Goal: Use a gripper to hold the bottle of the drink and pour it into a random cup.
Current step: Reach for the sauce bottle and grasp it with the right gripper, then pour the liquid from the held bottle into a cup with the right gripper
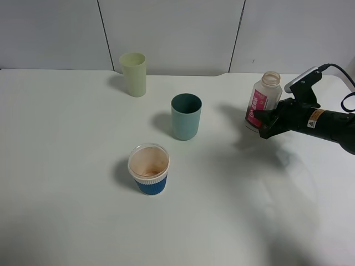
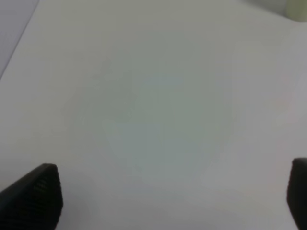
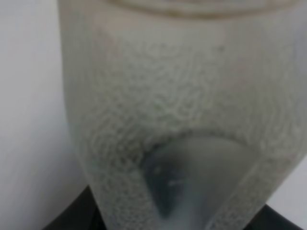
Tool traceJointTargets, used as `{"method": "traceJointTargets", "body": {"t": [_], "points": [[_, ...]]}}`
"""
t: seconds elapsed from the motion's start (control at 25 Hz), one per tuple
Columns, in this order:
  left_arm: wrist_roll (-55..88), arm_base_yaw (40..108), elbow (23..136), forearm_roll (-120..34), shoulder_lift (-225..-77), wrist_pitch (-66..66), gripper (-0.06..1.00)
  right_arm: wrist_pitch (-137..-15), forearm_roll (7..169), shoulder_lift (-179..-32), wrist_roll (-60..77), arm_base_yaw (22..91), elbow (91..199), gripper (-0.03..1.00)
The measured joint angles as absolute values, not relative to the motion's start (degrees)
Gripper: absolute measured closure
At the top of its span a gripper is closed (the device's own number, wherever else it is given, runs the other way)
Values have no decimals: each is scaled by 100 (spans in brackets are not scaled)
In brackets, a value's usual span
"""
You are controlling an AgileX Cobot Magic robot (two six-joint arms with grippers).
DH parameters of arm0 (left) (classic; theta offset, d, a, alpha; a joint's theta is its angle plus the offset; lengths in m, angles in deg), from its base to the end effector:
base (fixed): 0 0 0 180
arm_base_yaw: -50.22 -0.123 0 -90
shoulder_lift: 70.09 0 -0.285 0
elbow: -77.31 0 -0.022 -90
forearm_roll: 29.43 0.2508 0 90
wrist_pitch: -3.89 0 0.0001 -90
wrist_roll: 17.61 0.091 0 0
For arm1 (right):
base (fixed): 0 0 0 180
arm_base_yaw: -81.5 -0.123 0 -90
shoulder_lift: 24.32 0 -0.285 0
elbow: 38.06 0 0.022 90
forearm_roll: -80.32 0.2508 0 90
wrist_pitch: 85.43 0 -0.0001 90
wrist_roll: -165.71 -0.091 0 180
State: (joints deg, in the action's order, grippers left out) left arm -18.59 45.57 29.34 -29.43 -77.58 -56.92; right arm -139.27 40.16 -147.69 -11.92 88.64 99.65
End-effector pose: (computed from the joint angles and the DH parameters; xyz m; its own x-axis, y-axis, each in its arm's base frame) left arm -0.0069 -0.0006 0.2801 -0.4397 -0.0529 -0.8966 -0.0886 0.9959 -0.0153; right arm 0.3114 0.0087 0.0853 -0.2604 -0.3824 -0.8865 -0.5362 0.8209 -0.1966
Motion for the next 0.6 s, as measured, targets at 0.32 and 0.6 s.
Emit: {"method": "traceJointTargets", "body": {"t": [0.32,0.6], "points": [[-1859,4557,2934,-2943,-7758,-5692,1,-13885,4039,-14744,-1231,8864,9965,59],[-1859,4557,2934,-2943,-7758,-5692,1,-13656,4057,-14319,-1793,8836,9969,59]]}}
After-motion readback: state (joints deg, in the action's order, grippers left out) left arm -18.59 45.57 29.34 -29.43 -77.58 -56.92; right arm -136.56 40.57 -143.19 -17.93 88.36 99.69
